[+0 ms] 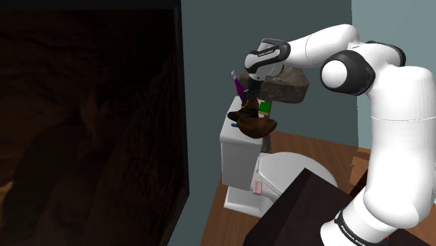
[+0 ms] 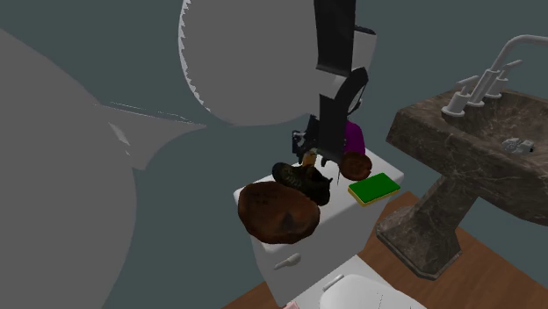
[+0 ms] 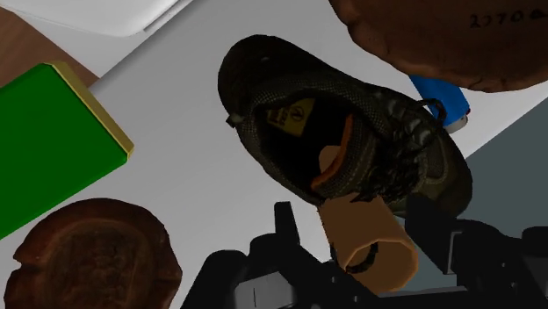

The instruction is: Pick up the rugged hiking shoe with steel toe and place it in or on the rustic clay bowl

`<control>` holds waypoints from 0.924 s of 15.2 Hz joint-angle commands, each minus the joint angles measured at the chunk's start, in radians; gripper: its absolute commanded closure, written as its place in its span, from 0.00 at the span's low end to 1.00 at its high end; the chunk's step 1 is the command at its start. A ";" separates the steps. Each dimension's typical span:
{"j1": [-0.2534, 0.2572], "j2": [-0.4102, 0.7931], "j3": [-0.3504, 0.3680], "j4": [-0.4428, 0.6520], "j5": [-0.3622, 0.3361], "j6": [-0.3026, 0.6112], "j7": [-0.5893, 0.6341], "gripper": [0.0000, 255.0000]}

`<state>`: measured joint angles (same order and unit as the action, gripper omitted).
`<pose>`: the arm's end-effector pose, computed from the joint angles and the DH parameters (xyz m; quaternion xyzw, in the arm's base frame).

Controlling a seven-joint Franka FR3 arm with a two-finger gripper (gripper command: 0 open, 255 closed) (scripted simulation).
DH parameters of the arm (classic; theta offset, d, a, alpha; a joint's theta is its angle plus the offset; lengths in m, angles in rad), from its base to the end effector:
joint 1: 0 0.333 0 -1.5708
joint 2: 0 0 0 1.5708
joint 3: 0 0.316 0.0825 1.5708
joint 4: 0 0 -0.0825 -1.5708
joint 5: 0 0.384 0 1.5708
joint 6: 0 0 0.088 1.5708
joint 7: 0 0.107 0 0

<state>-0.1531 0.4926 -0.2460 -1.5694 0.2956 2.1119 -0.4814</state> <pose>0.6527 -0.2346 0.3703 -0.9967 0.0149 -0.0614 0.0505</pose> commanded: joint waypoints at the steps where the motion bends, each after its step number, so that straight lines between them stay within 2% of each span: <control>1: 0.000 0.000 0.000 0.000 0.000 0.000 0.000 1.00; 9: 0.000 0.000 0.000 0.000 0.000 0.000 0.000 1.00; 14: 0.001 -0.022 -0.006 0.033 -0.012 -0.054 0.013 1.00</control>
<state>-0.1522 0.4743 -0.2506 -1.5452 0.2861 2.0695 -0.4708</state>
